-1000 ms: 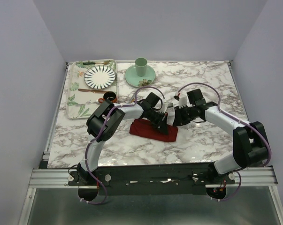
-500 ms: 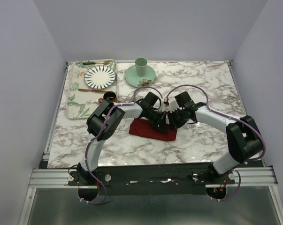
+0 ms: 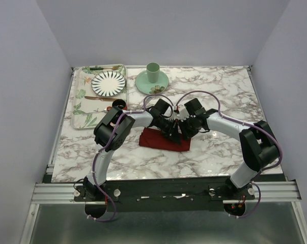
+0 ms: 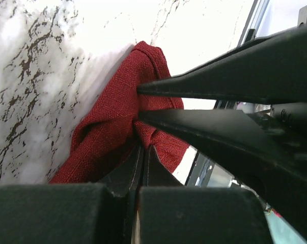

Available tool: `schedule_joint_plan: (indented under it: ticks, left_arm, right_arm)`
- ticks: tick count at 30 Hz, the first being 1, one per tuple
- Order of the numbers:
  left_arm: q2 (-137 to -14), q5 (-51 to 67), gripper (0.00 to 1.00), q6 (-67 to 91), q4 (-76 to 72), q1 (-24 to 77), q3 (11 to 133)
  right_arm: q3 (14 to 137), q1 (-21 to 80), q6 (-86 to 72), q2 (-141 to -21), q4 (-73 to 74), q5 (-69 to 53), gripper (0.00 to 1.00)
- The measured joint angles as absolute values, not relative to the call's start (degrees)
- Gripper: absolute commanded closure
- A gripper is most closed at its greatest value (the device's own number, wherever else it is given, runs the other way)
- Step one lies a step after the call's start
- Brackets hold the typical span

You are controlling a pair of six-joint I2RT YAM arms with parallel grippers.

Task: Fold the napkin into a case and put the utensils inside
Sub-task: Stuff the top corner of the smaller-rectangle-folded napkin into the folded napkin.

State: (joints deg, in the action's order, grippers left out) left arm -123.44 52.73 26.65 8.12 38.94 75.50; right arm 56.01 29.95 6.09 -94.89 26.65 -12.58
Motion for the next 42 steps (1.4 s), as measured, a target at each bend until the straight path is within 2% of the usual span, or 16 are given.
schedule_joint_plan:
  ticks: [1,2,3,5,24,42]
  left_arm:
    - [-123.5,52.8,1.0,26.7,8.1,38.9,75.5]
    - [-123.5,52.8,1.0,26.8,8.0,38.9,75.5]
    - [-123.5,52.8,1.0,26.9,8.0,38.7,75.5]
    - [-123.6,53.0,1.0,26.9,8.0,38.7,75.5]
    - [-123.7,53.2,1.0,26.4,7.1,38.5,75.5]
    - [-121.5,48.4,1.0,26.7,3.9,39.1,75.2]
  right_arm:
    - [56.1,30.1,6.1,-95.0,26.7,-12.3,0.81]
    - [56.1,30.1,6.1,-95.0,26.7,-12.0,0.9]
    - [56.1,30.2,6.1,-95.0,26.7,-11.6,0.95]
    - [56.1,30.4,6.1,-95.0,26.7,-11.1,0.99]
    - [58.0,30.8,6.5,-90.4,31.0,-11.2,0.99]
    - [58.0,30.8,7.6,-92.1,31.4,-13.2,0.99]
